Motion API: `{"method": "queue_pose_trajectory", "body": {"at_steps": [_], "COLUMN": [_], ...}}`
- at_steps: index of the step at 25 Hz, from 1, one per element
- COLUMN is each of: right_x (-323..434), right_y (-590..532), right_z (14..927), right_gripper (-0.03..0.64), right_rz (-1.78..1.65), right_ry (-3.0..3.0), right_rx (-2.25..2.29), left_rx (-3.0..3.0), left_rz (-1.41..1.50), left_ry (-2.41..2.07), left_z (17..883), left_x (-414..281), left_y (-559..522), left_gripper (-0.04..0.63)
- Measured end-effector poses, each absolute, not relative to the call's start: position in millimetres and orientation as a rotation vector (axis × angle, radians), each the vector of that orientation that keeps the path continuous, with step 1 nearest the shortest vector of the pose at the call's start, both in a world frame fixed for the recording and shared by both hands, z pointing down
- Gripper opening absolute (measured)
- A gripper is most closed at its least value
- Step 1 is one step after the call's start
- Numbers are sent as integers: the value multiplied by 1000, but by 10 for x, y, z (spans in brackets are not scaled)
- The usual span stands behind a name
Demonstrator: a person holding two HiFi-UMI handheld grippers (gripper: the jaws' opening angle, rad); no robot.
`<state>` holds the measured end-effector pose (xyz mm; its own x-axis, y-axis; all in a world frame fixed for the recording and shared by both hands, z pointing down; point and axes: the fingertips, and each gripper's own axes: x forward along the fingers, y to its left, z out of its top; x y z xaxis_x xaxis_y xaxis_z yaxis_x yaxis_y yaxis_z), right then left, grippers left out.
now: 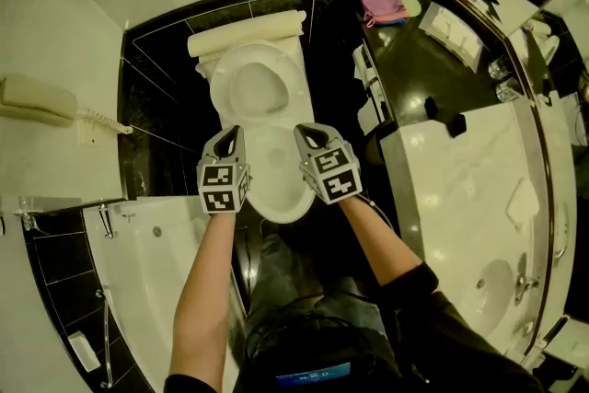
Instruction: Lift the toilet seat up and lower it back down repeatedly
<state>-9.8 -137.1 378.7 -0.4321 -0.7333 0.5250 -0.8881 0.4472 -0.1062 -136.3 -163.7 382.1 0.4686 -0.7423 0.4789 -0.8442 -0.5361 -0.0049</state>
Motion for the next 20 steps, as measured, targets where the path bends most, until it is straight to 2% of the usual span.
{"method": "queue_pose_trajectory", "body": {"at_steps": [10, 20], "right_x": [191, 348], "right_y": [-94, 764], "right_z": [3410, 3089], "right_gripper": [17, 18], "right_rz": [480, 433], "right_ry": [-2372, -2404], "right_rx": [1246, 1213], "left_rx": [2457, 2454], "left_rz": [587, 541], "left_ry": [-1454, -1488], "left_z": [3039, 2676], "left_x": [-1186, -1031], "left_y": [-95, 845], "left_gripper": [-11, -11]}}
